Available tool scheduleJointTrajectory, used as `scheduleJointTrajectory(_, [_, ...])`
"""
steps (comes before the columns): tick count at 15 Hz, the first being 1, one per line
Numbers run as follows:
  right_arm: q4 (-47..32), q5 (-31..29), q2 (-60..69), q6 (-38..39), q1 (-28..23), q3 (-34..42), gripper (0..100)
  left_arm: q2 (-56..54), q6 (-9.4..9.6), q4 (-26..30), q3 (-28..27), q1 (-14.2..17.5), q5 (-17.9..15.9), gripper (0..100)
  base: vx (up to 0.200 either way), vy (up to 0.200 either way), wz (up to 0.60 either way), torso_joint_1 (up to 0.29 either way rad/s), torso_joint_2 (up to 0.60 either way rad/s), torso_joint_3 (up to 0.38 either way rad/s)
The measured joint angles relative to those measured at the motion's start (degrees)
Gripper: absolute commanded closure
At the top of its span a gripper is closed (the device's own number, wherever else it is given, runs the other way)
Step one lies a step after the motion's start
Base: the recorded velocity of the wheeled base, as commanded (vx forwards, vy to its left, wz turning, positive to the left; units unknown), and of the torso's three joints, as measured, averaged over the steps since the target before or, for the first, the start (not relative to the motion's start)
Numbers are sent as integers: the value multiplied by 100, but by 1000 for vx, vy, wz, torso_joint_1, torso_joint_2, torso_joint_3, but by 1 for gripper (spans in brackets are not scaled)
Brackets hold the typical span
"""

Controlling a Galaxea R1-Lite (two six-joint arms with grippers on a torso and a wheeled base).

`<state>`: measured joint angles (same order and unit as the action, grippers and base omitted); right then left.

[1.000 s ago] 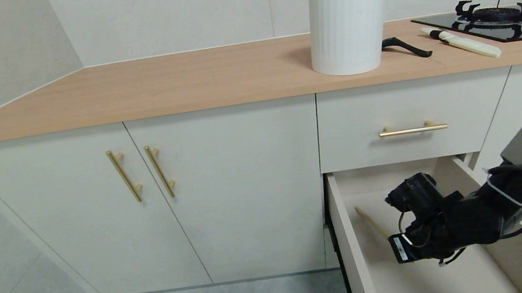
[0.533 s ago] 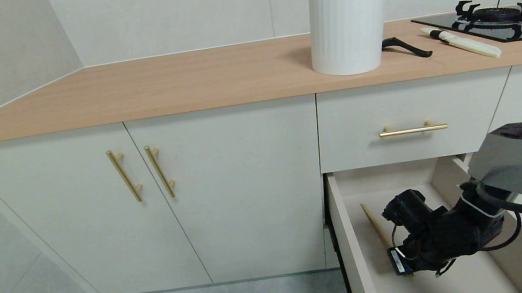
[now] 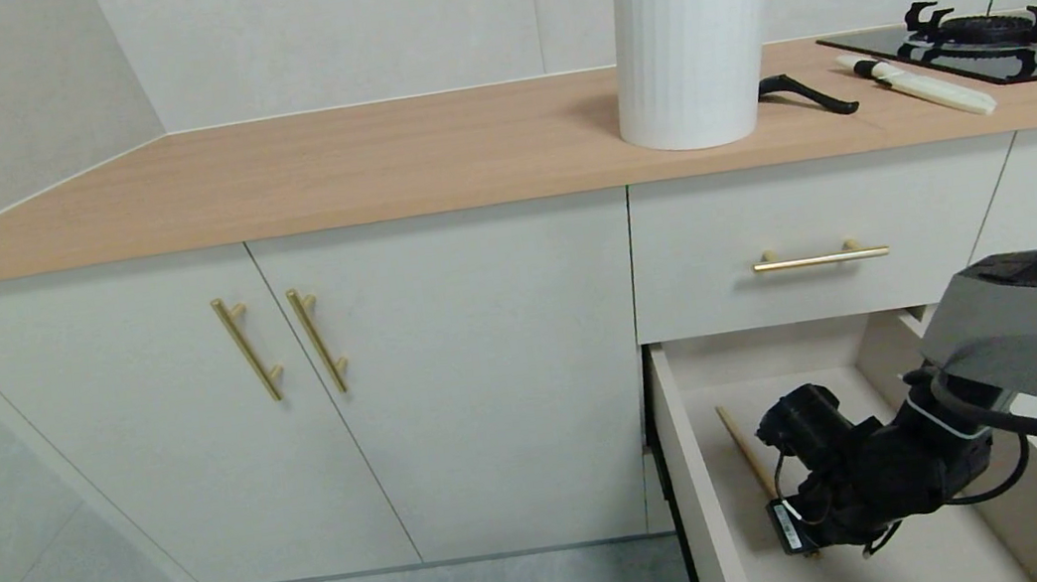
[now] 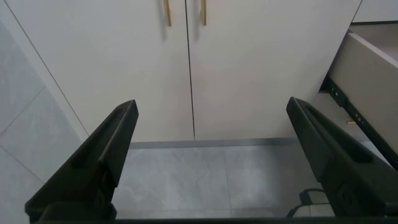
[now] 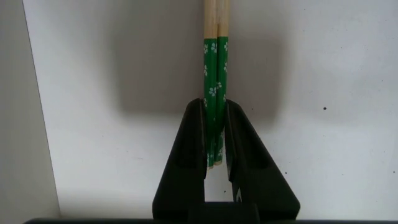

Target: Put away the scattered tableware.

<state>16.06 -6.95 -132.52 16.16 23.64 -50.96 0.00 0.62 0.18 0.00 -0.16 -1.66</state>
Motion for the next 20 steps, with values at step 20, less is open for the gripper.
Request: scheduleJointTrajectory(20, [-156,-27,2470,-319,-421,691,0,0,0,0,0,5,0,0,0,0,0,0,0,0])
